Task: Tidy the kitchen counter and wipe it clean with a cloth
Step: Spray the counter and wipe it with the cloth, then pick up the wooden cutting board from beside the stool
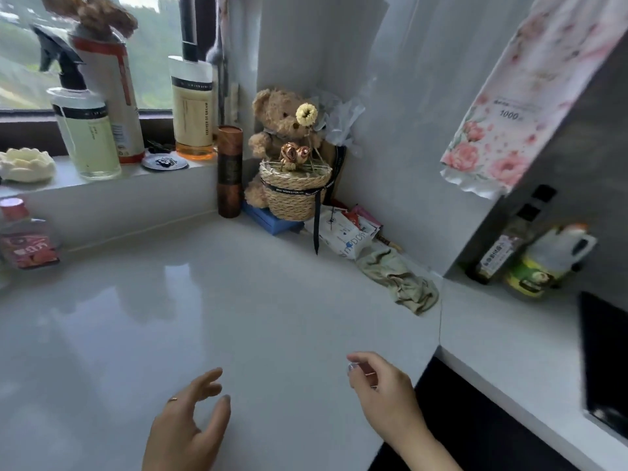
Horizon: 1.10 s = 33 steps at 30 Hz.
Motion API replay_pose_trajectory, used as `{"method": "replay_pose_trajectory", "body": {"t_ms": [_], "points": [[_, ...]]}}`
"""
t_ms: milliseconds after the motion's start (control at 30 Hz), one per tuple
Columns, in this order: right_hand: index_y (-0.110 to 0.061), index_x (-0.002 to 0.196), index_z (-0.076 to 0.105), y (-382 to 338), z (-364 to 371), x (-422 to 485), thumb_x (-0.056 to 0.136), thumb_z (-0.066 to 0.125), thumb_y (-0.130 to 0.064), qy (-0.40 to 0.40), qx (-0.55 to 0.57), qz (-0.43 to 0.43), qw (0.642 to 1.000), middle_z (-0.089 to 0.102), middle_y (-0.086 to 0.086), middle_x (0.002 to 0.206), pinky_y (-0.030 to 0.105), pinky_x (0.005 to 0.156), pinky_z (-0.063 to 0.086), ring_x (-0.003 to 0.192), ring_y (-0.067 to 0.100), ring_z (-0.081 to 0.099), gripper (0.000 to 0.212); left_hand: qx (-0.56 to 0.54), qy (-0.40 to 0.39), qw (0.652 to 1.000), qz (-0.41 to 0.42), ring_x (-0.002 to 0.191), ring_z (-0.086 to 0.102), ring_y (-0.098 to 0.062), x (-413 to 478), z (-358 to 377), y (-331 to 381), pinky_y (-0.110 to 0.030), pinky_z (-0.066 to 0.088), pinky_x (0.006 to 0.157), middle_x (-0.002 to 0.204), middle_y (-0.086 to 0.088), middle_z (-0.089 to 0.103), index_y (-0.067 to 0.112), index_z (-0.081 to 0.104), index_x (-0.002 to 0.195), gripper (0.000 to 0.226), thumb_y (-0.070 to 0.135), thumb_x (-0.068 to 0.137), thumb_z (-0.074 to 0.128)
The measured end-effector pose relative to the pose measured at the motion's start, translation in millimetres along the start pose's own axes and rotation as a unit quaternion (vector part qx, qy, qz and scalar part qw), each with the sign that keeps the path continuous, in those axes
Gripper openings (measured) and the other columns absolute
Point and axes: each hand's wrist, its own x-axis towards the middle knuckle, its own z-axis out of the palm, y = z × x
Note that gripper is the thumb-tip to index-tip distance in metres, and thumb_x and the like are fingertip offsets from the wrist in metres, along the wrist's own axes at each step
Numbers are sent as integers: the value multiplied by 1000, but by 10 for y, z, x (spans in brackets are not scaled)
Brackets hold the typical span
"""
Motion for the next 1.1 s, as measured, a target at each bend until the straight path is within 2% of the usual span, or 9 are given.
{"method": "replay_pose_trajectory", "body": {"t_ms": [67, 133, 400, 567, 767, 833, 900, 1000, 1100], "points": [[-37, 87, 62, 47, -80, -349, 87, 54, -23, 16, 24, 48, 998, 67, -9, 81, 5, 63, 46, 76, 3, 65, 16, -24, -32, 999, 22, 74, 56, 11, -42, 4, -20, -10, 42, 67, 73, 4, 66, 17, 66, 97, 32, -3, 72, 68], [-43, 83, 57, 103, -217, -706, 87, 54, -23, 46, 33, 91, 994, 67, -6, 84, 6, 63, 47, 78, 6, 66, 20, -39, -82, 995, 47, 70, 56, 17, -116, 93, 22, 0, 38, 59, 73, 7, 66, 24, 64, 94, 37, -5, 72, 66], [-36, 88, 58, 566, -842, -2445, 88, 54, -19, 244, 66, 224, 941, 72, 3, 83, 7, 64, 45, 77, 14, 68, 18, -50, -363, 910, 193, 60, 61, -3, -991, 861, 582, -16, 45, 58, 66, -2, 68, 26, 64, 89, 30, -1, 77, 63], [-39, 82, 58, 1072, -952, -3970, 85, 57, -15, 390, 121, 329, 852, 68, 0, 72, 23, 75, 50, 75, 18, 69, 24, 13, -485, 814, 319, 66, 60, 4, -2189, 1244, 914, 1, 39, 60, 66, 7, 67, 28, 64, 93, 25, 8, 77, 66], [-26, 88, 64, 1658, -667, -6264, 82, 60, -6, 521, 156, 429, 721, 69, 1, 72, 36, 74, 53, 65, 21, 69, 21, 61, -627, 692, 353, 58, 61, -13, -4304, 1397, 851, -18, 45, 54, 73, 6, 66, 25, 64, 100, 26, 12, 78, 64], [-30, 86, 62, 1734, -559, -6968, 82, 60, -5, 543, 167, 469, 677, 70, 4, 77, 38, 76, 53, 69, 25, 70, 25, 71, -659, 650, 373, 61, 59, -5, -4982, 1352, 744, -17, 40, 60, 68, 9, 63, 17, 66, 102, 29, 8, 75, 67], [-20, 94, 64, 1793, -530, -7580, 83, 59, -3, 563, 172, 499, 636, 69, 12, 86, 25, 72, 52, 69, 24, 68, 21, 78, -684, 615, 384, 69, 55, 14, -5553, 1317, 678, -9, 39, 64, 66, 16, 61, 13, 67, 103, 32, 4, 72, 69], [-13, 98, 64, 1900, -641, -8259, 84, 59, -6, 597, 176, 531, 575, 69, 15, 93, 7, 56, 44, 76, 25, 66, 17, 70, -709, 605, 356, 65, 53, 20, -6146, 1355, 694, -2, 38, 64, 57, 21, 64, 23, 65, 106, 45, -2, 69, 70], [-19, 100, 65, 2031, -897, -8593, 83, 61, -13, 609, 151, 542, 560, 67, 1, 86, 18, 65, 40, 76, 9, 62, 19, 70, -705, 607, 360, 64, 51, 25, -6515, 1560, 827, -8, 40, 65, 66, 17, 63, 20, 66, 103, 40, -1, 70, 69]]}}
